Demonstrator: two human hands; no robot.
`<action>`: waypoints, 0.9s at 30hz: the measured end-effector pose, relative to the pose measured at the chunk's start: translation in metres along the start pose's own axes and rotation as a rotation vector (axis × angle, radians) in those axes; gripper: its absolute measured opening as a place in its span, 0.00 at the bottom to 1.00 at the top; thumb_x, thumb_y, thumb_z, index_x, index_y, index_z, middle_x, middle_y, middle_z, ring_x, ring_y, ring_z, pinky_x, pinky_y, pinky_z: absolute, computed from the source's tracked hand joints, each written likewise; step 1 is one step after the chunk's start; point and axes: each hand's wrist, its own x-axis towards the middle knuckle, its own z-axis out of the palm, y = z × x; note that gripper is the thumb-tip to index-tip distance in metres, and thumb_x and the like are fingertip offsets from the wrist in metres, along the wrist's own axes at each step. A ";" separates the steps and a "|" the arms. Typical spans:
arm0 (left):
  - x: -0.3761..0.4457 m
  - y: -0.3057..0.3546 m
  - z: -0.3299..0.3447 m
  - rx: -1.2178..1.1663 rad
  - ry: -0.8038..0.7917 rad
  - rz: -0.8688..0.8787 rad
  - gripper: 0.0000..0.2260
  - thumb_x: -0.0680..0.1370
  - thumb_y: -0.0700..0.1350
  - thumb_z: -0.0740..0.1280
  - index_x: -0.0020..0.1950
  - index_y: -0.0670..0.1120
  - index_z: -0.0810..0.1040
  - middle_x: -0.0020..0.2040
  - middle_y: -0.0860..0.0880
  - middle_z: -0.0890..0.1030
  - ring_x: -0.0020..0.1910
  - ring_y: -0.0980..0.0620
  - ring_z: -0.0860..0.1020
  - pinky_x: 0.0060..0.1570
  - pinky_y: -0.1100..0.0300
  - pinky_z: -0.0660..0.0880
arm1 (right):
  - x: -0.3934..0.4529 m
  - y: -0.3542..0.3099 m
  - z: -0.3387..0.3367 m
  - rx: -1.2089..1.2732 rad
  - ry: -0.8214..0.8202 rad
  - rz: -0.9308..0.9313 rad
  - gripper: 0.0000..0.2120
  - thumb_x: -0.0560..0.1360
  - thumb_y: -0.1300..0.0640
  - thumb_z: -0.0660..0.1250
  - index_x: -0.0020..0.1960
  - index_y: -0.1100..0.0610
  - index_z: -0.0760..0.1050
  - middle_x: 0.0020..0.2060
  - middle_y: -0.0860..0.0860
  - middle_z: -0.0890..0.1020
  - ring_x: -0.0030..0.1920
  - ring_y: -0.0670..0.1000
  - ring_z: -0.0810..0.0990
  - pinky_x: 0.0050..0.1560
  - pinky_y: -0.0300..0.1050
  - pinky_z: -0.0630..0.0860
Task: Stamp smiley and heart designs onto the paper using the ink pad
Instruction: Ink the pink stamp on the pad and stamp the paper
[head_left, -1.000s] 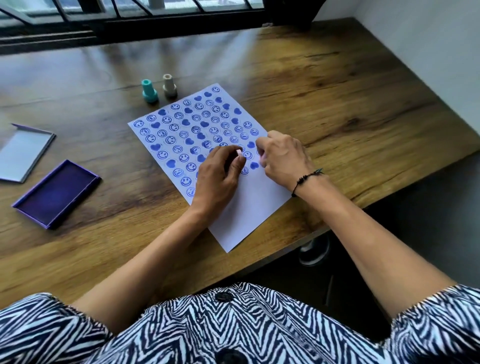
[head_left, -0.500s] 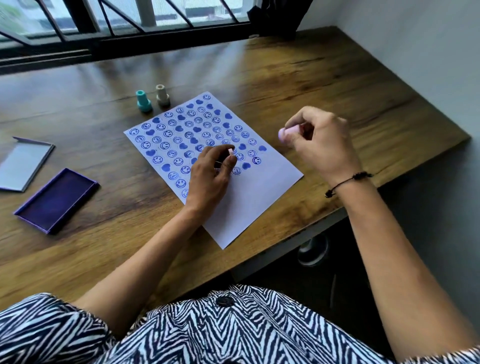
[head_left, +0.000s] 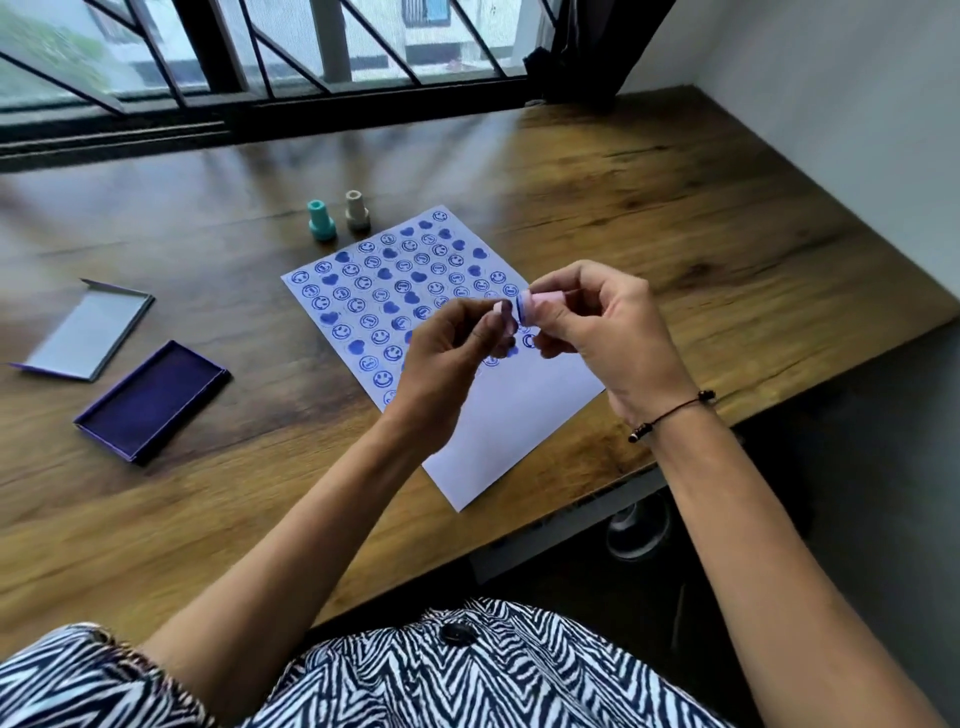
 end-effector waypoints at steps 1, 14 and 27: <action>0.000 0.001 -0.001 -0.012 -0.005 0.006 0.05 0.76 0.37 0.60 0.46 0.43 0.76 0.38 0.45 0.76 0.36 0.53 0.74 0.40 0.65 0.73 | 0.000 -0.001 0.002 -0.026 -0.003 -0.012 0.03 0.70 0.60 0.71 0.42 0.59 0.77 0.30 0.51 0.80 0.27 0.45 0.77 0.30 0.37 0.77; -0.006 0.009 -0.016 -0.003 0.032 0.065 0.07 0.70 0.48 0.66 0.40 0.45 0.75 0.32 0.54 0.78 0.33 0.57 0.73 0.38 0.64 0.71 | -0.004 -0.008 0.031 -0.278 0.035 -0.176 0.05 0.71 0.56 0.71 0.42 0.58 0.78 0.32 0.52 0.82 0.34 0.51 0.81 0.40 0.51 0.82; 0.003 0.027 -0.133 0.292 0.660 0.075 0.06 0.77 0.44 0.62 0.51 0.45 0.76 0.37 0.54 0.77 0.33 0.62 0.74 0.39 0.69 0.72 | 0.104 -0.032 0.159 -0.688 -0.257 -0.472 0.05 0.71 0.61 0.66 0.45 0.59 0.79 0.42 0.55 0.85 0.46 0.57 0.81 0.47 0.47 0.74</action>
